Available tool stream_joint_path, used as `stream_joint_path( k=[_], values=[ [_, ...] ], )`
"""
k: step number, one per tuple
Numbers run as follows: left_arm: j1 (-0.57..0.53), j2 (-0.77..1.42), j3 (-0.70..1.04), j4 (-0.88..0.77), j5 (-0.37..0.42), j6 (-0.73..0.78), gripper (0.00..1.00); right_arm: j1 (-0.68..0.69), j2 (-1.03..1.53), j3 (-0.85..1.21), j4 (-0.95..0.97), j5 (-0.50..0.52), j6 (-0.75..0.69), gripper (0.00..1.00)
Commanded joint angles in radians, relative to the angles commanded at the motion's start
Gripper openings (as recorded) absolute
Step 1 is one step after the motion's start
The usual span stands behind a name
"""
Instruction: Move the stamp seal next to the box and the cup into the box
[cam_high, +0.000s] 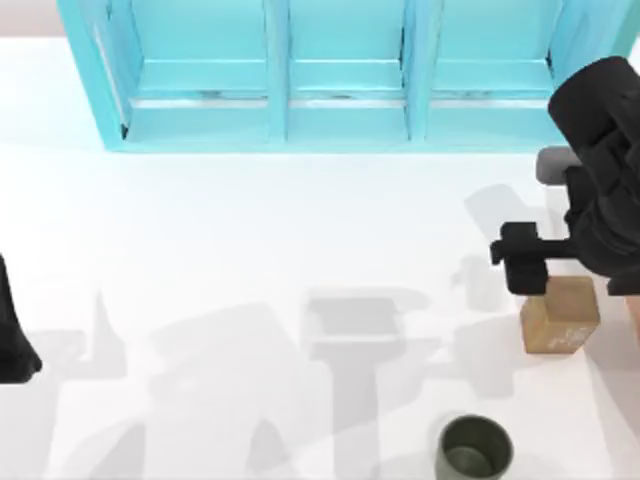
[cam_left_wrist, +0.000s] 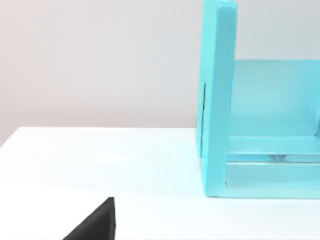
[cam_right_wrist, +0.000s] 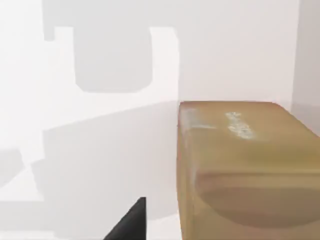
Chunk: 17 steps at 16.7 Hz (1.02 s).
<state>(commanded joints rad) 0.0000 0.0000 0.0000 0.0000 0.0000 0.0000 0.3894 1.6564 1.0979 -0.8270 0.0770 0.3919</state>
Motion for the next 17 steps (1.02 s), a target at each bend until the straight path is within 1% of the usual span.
stream_joint_path(
  k=[10, 13, 17],
  values=[
    [0.000, 0.000, 0.000, 0.000, 0.000, 0.000, 1.00, 0.004, -0.002, 0.016, -0.017, -0.001, -0.002, 1.00],
    [0.000, 0.000, 0.000, 0.000, 0.000, 0.000, 1.00, 0.005, -0.009, 0.108, -0.115, -0.002, -0.003, 1.00],
    [0.000, 0.000, 0.000, 0.000, 0.000, 0.000, 1.00, 0.000, -0.030, 0.270, -0.310, -0.001, -0.004, 1.00]
  ],
)
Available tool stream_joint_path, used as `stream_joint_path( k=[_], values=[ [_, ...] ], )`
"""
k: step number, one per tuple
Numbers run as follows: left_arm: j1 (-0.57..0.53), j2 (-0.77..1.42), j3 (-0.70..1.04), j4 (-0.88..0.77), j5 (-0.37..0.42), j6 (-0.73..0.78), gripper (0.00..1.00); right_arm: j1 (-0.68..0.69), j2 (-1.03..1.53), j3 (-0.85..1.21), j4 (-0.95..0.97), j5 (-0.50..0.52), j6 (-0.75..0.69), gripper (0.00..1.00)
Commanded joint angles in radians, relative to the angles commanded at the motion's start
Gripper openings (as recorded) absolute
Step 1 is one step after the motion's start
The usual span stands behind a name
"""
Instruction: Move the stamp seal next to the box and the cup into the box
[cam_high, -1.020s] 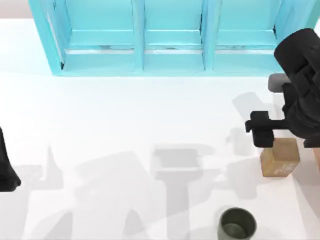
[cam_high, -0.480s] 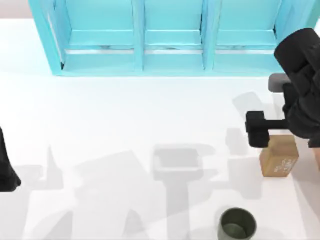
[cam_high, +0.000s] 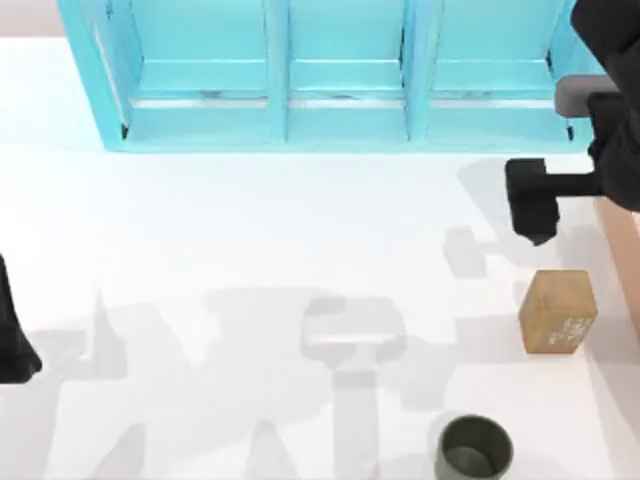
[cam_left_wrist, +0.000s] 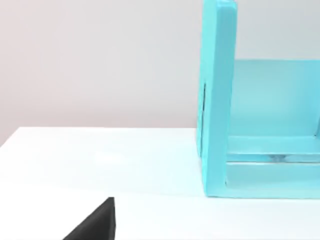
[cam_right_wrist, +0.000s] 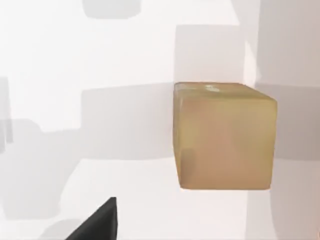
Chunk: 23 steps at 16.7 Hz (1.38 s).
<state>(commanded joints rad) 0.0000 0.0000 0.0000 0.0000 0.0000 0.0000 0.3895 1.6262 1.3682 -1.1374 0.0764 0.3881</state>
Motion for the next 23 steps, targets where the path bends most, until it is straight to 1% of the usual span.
stream_joint_path(
  k=[3, 9, 12, 17, 19, 21, 23],
  values=[
    [0.000, 0.000, 0.000, 0.000, 0.000, 0.000, 1.00, -0.003, -0.015, 0.076, -0.081, 0.000, -0.002, 1.00],
    [0.000, 0.000, 0.000, 0.000, 0.000, 0.000, 1.00, 0.016, -0.016, 0.067, -0.082, -0.004, 0.013, 1.00],
    [0.000, 0.000, 0.000, 0.000, 0.000, 0.000, 1.00, 0.104, -0.037, -0.007, -0.067, -0.021, 0.099, 1.00],
    [0.000, 0.000, 0.000, 0.000, 0.000, 0.000, 1.00, 0.313, -0.090, -0.192, -0.030, -0.060, 0.321, 1.00],
    [0.000, 0.000, 0.000, 0.000, 0.000, 0.000, 1.00, 0.378, -0.108, -0.251, -0.018, -0.072, 0.388, 1.00],
    [0.000, 0.000, 0.000, 0.000, 0.000, 0.000, 1.00, 0.406, -0.116, -0.278, -0.012, -0.078, 0.416, 1.00],
    [0.000, 0.000, 0.000, 0.000, 0.000, 0.000, 1.00, 0.406, -0.116, -0.279, -0.012, -0.078, 0.417, 1.00]
  ],
)
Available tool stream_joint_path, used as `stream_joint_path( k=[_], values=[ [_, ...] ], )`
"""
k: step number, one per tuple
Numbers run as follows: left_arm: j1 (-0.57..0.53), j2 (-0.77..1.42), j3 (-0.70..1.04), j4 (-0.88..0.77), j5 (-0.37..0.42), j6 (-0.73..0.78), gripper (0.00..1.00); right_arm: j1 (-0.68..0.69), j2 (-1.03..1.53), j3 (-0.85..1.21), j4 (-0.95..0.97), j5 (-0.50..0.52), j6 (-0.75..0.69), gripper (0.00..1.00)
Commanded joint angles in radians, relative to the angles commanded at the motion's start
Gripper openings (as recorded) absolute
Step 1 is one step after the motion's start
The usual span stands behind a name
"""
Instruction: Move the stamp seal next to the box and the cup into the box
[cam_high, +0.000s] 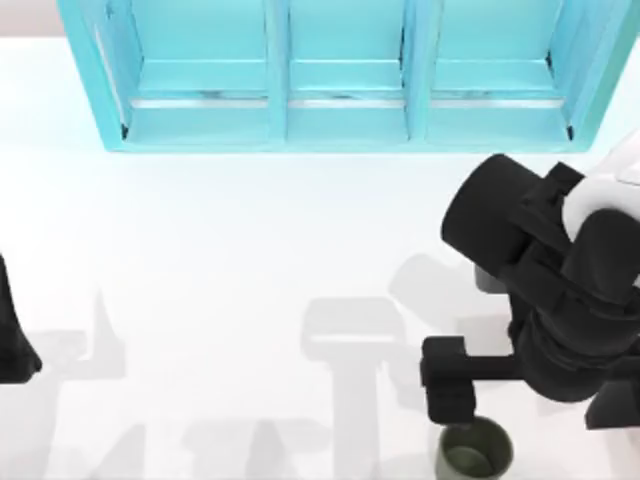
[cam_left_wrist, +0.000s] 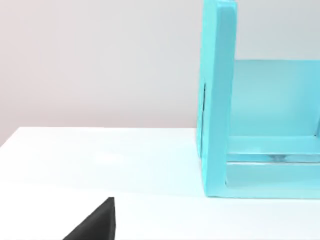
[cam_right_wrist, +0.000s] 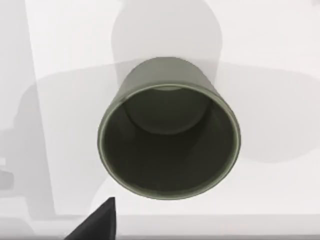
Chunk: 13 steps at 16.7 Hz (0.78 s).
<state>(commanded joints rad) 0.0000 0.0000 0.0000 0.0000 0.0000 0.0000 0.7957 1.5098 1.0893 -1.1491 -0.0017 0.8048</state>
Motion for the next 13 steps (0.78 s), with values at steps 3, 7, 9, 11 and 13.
stream_joint_path(
  k=[3, 7, 9, 11, 13],
  values=[
    [0.000, 0.000, 0.000, 0.000, 0.000, 0.000, 1.00, -0.004, 0.006, 0.001, 0.001, 0.001, -0.002, 1.00],
    [0.000, 0.000, 0.000, 0.000, 0.000, 0.000, 1.00, -0.002, 0.035, -0.068, 0.104, 0.000, -0.002, 1.00],
    [0.000, 0.000, 0.000, 0.000, 0.000, 0.000, 1.00, 0.000, 0.061, -0.123, 0.185, 0.000, 0.001, 1.00],
    [0.000, 0.000, 0.000, 0.000, 0.000, 0.000, 1.00, 0.002, 0.086, -0.177, 0.266, 0.000, 0.003, 1.00],
    [0.000, 0.000, 0.000, 0.000, 0.000, 0.000, 1.00, 0.003, 0.106, -0.215, 0.323, 0.000, 0.005, 1.00]
  ],
)
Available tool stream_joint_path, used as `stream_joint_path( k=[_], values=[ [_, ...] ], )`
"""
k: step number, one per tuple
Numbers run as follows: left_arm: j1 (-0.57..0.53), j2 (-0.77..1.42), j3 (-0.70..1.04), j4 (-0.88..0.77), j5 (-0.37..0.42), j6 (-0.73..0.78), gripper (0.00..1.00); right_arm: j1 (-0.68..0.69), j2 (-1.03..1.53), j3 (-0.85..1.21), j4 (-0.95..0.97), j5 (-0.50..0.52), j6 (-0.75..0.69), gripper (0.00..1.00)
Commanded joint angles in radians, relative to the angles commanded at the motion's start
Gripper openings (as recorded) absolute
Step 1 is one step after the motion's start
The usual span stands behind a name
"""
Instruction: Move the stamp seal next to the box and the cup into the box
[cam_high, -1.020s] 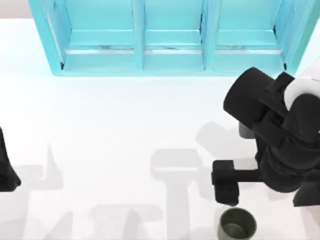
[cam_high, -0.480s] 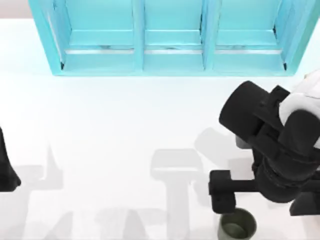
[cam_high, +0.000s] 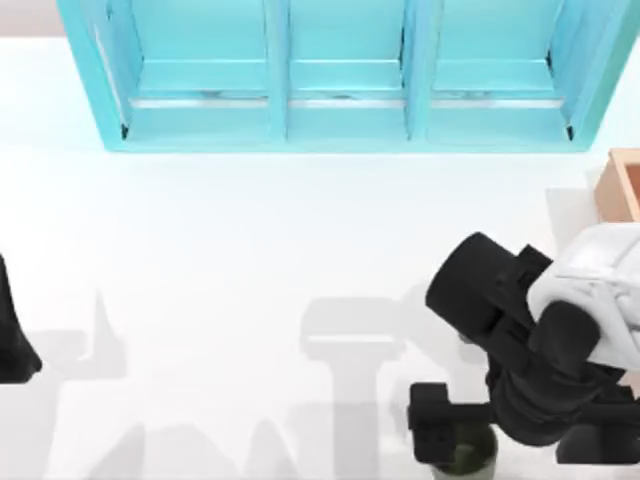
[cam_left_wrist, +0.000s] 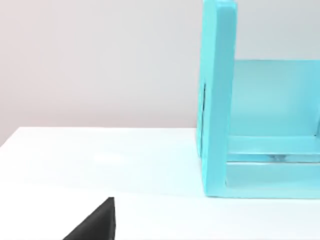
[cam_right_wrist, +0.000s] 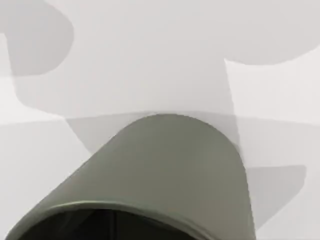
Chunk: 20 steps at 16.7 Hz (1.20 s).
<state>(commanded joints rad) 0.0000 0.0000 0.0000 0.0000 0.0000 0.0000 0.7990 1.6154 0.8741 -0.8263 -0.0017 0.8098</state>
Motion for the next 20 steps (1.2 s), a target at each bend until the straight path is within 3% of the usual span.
stream_joint_path(
  k=[5, 18, 20],
  values=[
    [0.000, 0.000, 0.000, 0.000, 0.000, 0.000, 1.00, 0.001, 0.006, -0.012, 0.016, 0.000, 0.001, 1.00],
    [0.000, 0.000, 0.000, 0.000, 0.000, 0.000, 1.00, 0.001, 0.006, -0.012, 0.016, 0.000, 0.001, 0.02],
    [0.000, 0.000, 0.000, 0.000, 0.000, 0.000, 1.00, 0.001, 0.006, -0.012, 0.016, 0.000, 0.001, 0.00]
  ],
)
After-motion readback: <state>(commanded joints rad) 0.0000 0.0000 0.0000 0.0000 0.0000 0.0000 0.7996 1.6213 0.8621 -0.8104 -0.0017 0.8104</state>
